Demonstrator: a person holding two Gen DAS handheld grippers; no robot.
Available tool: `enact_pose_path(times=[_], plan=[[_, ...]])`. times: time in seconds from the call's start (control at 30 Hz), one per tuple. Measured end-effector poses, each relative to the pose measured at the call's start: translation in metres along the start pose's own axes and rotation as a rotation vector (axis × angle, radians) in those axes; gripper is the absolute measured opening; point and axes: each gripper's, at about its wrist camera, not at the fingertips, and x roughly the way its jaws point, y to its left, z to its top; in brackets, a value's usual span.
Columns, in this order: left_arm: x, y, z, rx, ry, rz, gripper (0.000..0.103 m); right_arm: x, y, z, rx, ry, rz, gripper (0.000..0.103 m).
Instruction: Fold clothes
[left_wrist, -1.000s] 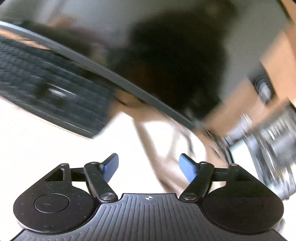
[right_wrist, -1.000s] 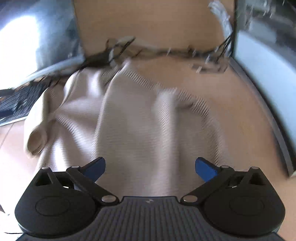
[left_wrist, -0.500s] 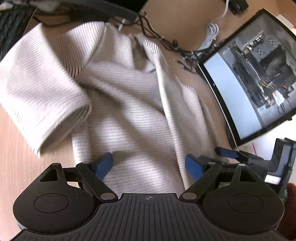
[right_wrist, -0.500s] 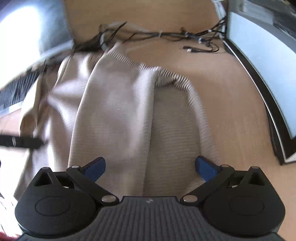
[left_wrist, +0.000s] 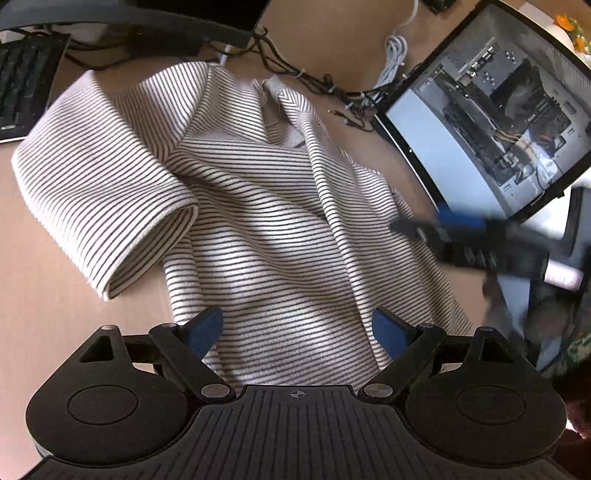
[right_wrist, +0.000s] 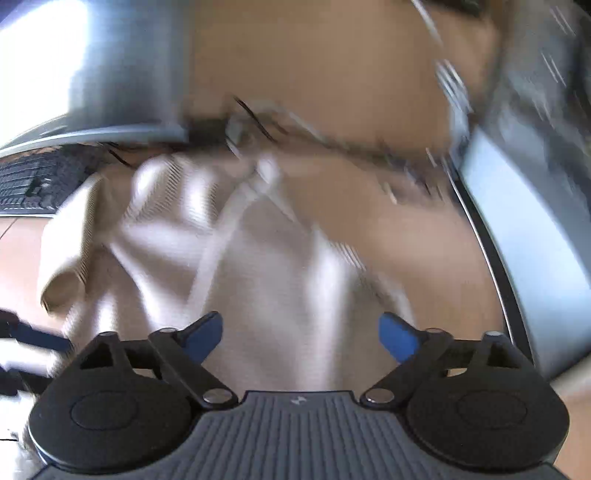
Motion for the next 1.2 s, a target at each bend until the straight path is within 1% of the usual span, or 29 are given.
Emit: enact_pose_path(times=[0.03, 0.07, 0.1, 0.13, 0.17, 0.2, 0.23, 0.27, 0.33, 0.4, 0.43, 0.47, 0.53, 0.57, 0.6, 0.63, 0.67, 0.7, 0.73, 0.77, 0.83, 0.87, 0.93, 1.03, 1.07, 1.1, 1.13, 1.17, 1.2], plan=[[0.003, 0.0, 0.001, 0.005, 0.003, 0.006, 0.092, 0.009, 0.013, 0.008, -0.033, -0.005, 0.001, 0.082], [0.007, -0.001, 0.001, 0.01, 0.005, 0.011, 0.092, 0.018, 0.026, 0.016, -0.068, -0.008, 0.002, 0.081], [0.009, -0.002, 0.001, 0.017, 0.005, 0.016, 0.092, 0.034, 0.037, 0.02, -0.125, 0.019, -0.001, 0.075], [0.011, -0.003, 0.002, 0.023, 0.002, 0.021, 0.092, 0.042, 0.042, 0.019, -0.22, 0.035, -0.008, 0.054], [0.012, -0.005, 0.002, 0.029, -0.001, 0.026, 0.092, 0.05, 0.048, 0.018, -0.316, 0.051, -0.014, 0.041], [0.013, -0.006, 0.002, 0.034, 0.0, 0.032, 0.092, 0.058, 0.053, 0.018, -0.411, 0.067, -0.02, 0.035], [0.013, -0.006, 0.002, 0.038, -0.002, 0.032, 0.092, 0.066, 0.057, 0.017, -0.508, 0.081, -0.031, 0.033], [0.013, -0.007, 0.001, 0.041, -0.003, 0.033, 0.092, 0.065, 0.049, 0.017, -0.621, 0.068, -0.096, 0.031], [0.014, -0.007, 0.0, 0.045, -0.008, 0.034, 0.093, 0.064, 0.032, 0.017, -0.841, 0.042, -0.227, 0.021], [0.013, -0.007, -0.001, 0.039, -0.012, 0.034, 0.093, 0.079, -0.002, 0.027, -0.897, 0.066, -0.365, 0.012], [0.013, -0.007, -0.002, 0.032, -0.013, 0.035, 0.093, 0.09, -0.021, 0.037, -0.88, 0.08, -0.437, 0.012], [0.013, -0.006, -0.002, 0.026, -0.014, 0.035, 0.093, 0.099, -0.036, 0.047, -0.84, 0.099, -0.475, 0.013], [0.012, -0.005, -0.003, 0.013, -0.016, 0.036, 0.093, 0.11, -0.06, 0.071, -0.672, 0.129, -0.483, 0.013], [0.012, -0.005, -0.003, 0.006, -0.017, 0.036, 0.093, 0.104, -0.064, 0.08, -0.588, 0.113, -0.438, 0.013], [0.012, -0.005, -0.003, 0.004, -0.013, 0.038, 0.093, 0.098, -0.069, 0.09, -0.505, 0.097, -0.394, 0.02], [0.012, -0.005, -0.002, 0.002, -0.01, 0.04, 0.093, 0.091, -0.073, 0.099, -0.423, 0.08, -0.349, 0.038], [0.013, -0.006, -0.001, 0.001, -0.005, 0.046, 0.093, 0.082, -0.074, 0.106, -0.364, 0.049, -0.309, 0.049], [0.014, -0.008, 0.0, -0.001, -0.001, 0.055, 0.093, 0.07, -0.076, 0.112, -0.288, -0.007, -0.244, 0.058], [0.014, -0.009, 0.002, -0.007, -0.002, 0.064, 0.093, 0.057, -0.078, 0.114, -0.214, -0.058, -0.131, 0.059], [0.014, -0.011, 0.003, -0.011, -0.012, 0.064, 0.093, 0.046, -0.08, 0.117, -0.141, -0.105, -0.018, 0.059], [0.014, -0.015, 0.007, -0.013, -0.035, 0.056, 0.093, 0.048, -0.077, 0.123, -0.042, -0.135, 0.189, 0.058], [0.014, -0.017, 0.01, -0.011, -0.047, 0.048, 0.093, 0.055, -0.065, 0.121, -0.04, -0.128, 0.248, 0.058], [0.017, -0.02, 0.014, -0.008, -0.058, 0.057, 0.094, 0.08, -0.044, 0.122, -0.076, -0.106, 0.311, 0.058], [0.027, -0.018, 0.015, -0.034, -0.043, 0.105, 0.093, 0.122, -0.011, 0.117, -0.109, -0.059, 0.368, 0.057], [0.028, -0.017, 0.013, -0.042, -0.045, 0.113, 0.094, 0.136, -0.003, 0.117, -0.119, -0.045, 0.389, 0.054], [0.027, -0.018, 0.011, -0.037, -0.048, 0.119, 0.094, 0.149, 0.005, 0.116, -0.133, -0.032, 0.409, 0.038], [0.026, -0.019, 0.008, -0.031, -0.052, 0.125, 0.094, 0.157, 0.016, 0.117, -0.187, -0.03, 0.42, 0.021], [0.025, -0.02, 0.005, -0.025, -0.055, 0.131, 0.094, 0.164, 0.027, 0.117, -0.243, -0.03, 0.426, 0.016], [0.025, -0.023, 0.002, -0.012, -0.055, 0.146, 0.094, 0.168, 0.036, 0.116, -0.319, -0.058, 0.385, 0.014]])
